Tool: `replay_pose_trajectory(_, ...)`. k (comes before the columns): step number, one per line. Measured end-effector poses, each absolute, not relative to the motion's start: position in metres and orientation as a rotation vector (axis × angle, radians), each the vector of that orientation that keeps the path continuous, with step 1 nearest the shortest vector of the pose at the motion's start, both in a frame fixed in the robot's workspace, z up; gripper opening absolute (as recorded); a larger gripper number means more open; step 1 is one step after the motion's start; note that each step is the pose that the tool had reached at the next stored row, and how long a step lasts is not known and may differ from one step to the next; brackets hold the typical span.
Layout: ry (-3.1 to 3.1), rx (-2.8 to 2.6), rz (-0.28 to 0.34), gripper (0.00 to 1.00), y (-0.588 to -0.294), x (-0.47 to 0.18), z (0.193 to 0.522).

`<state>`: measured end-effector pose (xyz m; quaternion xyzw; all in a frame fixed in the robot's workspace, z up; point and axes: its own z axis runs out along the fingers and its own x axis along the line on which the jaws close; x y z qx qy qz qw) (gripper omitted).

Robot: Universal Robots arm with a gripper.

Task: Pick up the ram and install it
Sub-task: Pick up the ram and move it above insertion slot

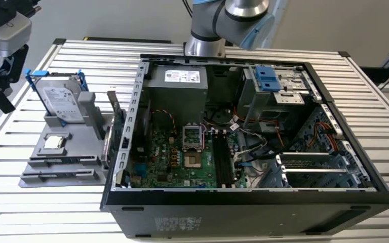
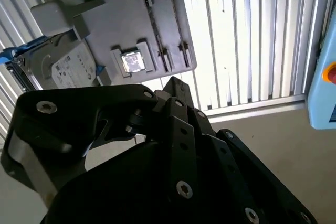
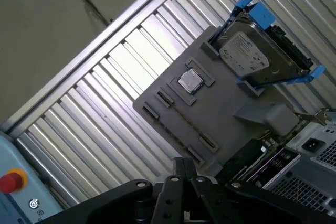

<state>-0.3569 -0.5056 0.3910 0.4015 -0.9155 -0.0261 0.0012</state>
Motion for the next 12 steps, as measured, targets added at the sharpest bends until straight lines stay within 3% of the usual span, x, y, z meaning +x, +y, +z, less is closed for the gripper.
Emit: replay_pose_trajectory(12, -2.737, 1.524, -0.081, 0.00, -0.5056, -0.3569, 0.3910)
